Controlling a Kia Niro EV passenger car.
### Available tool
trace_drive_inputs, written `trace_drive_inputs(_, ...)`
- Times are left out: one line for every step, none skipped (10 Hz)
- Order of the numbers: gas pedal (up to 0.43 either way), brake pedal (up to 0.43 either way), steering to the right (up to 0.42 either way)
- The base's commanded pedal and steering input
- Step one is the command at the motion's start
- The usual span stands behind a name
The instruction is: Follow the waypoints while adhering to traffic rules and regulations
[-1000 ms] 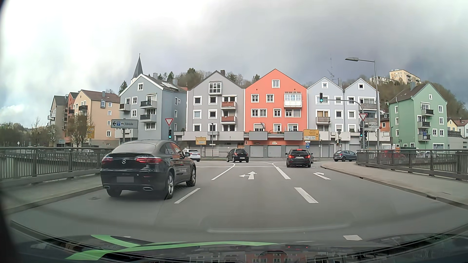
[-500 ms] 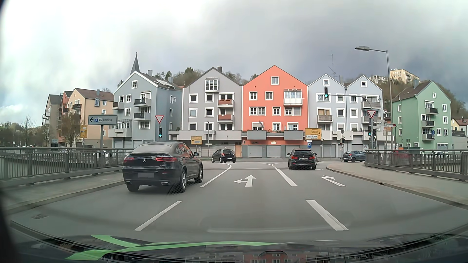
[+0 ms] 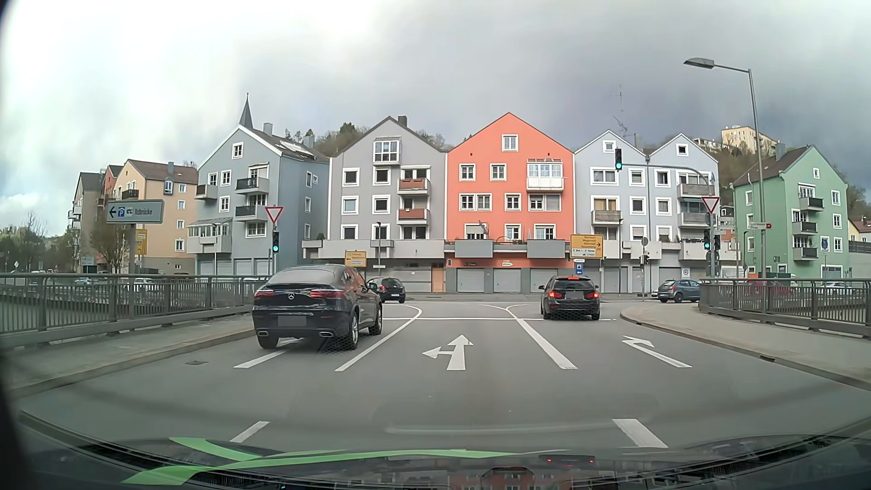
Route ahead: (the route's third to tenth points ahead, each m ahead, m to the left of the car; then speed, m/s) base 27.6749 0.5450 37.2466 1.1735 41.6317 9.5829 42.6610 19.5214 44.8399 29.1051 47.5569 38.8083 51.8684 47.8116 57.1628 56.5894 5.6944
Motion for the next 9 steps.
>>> trace_drive_inputs(0.15, 0.0, 0.005)
trace_drive_inputs(0.13, 0.0, 0.004)
trace_drive_inputs(0.11, 0.0, 0.004)
trace_drive_inputs(0.059, 0.0, 0.004)
trace_drive_inputs(0.059, 0.0, 0.004)
trace_drive_inputs(0.067, 0.0, 0.004)
trace_drive_inputs(0.067, 0.0, 0.003)
trace_drive_inputs(0.067, 0.0, 0.003)
trace_drive_inputs(0.087, 0.0, 0.003)
